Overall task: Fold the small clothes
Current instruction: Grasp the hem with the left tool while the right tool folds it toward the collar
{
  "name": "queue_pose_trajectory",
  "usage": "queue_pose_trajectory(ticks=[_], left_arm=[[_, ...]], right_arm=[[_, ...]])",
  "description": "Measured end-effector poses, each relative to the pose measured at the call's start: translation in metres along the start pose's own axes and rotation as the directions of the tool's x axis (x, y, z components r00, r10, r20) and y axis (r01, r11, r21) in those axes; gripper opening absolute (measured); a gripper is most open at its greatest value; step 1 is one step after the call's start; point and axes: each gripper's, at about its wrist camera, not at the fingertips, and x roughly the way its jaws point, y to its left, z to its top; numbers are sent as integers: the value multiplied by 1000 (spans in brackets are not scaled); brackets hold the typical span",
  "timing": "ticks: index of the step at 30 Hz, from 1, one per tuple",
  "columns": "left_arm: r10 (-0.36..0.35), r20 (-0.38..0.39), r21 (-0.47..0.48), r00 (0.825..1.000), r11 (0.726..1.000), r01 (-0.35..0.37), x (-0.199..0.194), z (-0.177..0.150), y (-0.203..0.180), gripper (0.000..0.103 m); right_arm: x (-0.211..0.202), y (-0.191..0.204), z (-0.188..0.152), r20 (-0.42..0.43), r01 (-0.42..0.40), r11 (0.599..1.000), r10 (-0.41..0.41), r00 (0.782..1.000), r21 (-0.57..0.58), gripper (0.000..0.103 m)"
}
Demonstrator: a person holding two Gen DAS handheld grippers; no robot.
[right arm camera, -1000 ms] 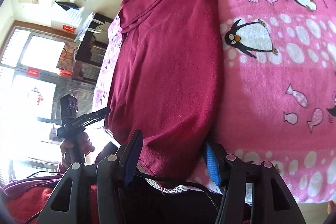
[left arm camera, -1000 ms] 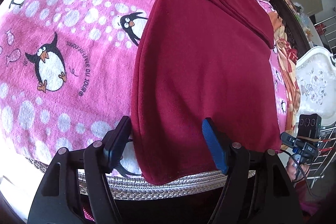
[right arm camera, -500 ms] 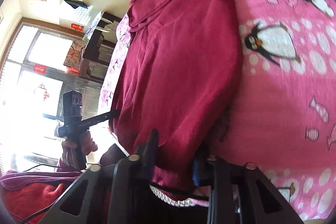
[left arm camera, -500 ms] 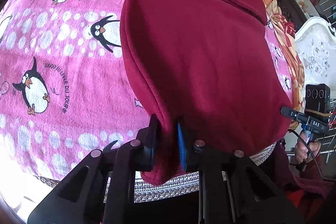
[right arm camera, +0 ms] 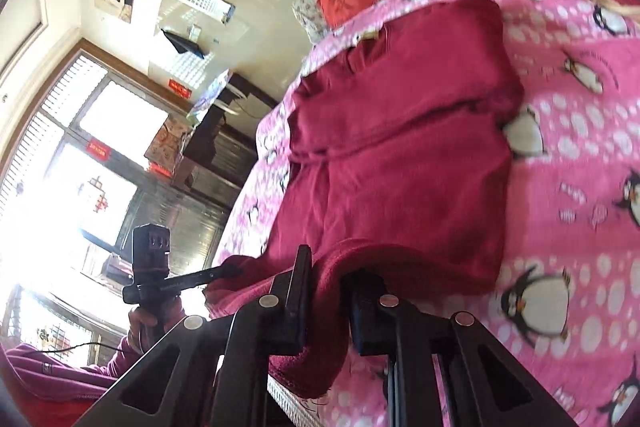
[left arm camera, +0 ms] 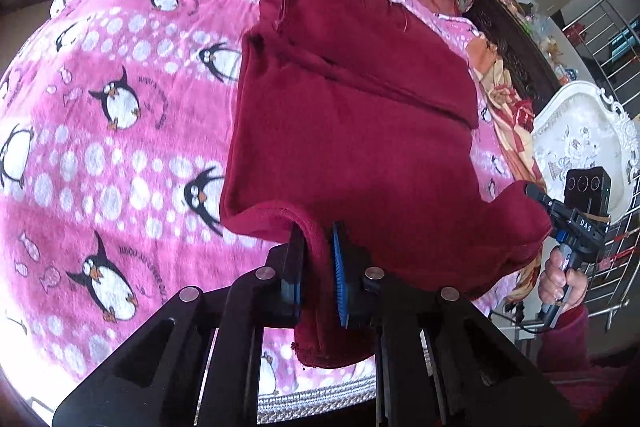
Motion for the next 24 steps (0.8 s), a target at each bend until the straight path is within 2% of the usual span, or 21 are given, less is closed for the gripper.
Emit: queue_pose_trajectory(ticks=[1, 6, 12, 17, 24], left_arm=[[-1, 22, 5, 1000, 1000, 1, -2, 8, -2, 8], [-13, 90, 24, 996, 1000, 11, -4, 49, -9, 8], [-10, 108, 34, 994, 999, 7, 21, 93, -21, 8], [-9, 141, 25, 990, 1000, 6, 32, 131, -25, 8], [28, 214, 34, 977, 999, -36, 39, 193, -32, 7]], right_arm=[[1, 0, 5, 7, 1, 1000, -1, 1000, -5, 15], [3, 0, 33, 47, 25, 1000, -24, 999, -14, 15], [0, -4, 79, 112, 33, 999, -31, 993, -14, 15], [7, -8, 114, 132, 61, 998, -56, 990, -33, 15], [22, -31, 167, 171, 84, 996, -87, 981, 22, 15]])
